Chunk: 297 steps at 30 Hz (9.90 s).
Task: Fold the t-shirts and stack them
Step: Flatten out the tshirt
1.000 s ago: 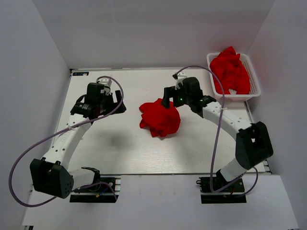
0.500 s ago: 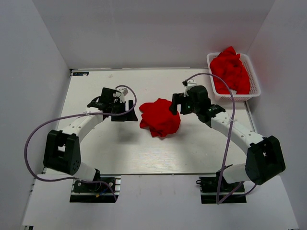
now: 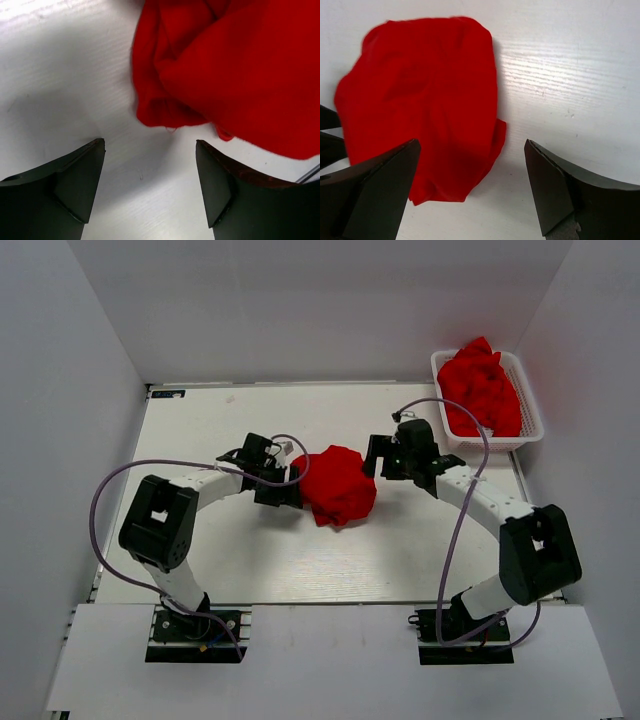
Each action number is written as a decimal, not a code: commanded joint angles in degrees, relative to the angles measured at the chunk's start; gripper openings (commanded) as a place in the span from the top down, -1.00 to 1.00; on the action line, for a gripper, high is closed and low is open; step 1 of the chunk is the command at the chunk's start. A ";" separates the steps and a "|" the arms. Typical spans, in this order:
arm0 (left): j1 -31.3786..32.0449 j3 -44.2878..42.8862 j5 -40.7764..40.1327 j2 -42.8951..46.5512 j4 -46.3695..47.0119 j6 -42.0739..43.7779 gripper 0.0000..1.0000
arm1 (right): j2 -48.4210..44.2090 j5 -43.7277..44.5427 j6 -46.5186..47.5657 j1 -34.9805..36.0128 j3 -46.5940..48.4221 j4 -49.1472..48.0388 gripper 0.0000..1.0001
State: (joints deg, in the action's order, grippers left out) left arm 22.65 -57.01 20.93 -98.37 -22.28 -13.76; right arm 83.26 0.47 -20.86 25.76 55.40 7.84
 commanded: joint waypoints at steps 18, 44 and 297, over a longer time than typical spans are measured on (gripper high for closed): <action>2.57 -3.11 -4.74 -4.83 9.09 -0.30 1.00 | 7.88 -0.65 -8.05 -3.17 3.40 -1.59 -0.75; 2.57 -1.87 -9.33 1.42 6.47 -2.15 1.00 | 16.50 -18.40 -13.33 -2.99 4.99 -9.77 1.00; -17.73 -70.13 -18.12 -38.89 15.54 8.41 0.06 | 39.84 1.73 7.06 -13.10 55.75 9.10 -0.80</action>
State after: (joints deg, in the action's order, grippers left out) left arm 5.34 -116.42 -0.80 -133.40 -4.80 -3.46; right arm 117.95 5.82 -14.33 13.93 101.41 13.74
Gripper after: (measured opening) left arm 0.281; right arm 0.690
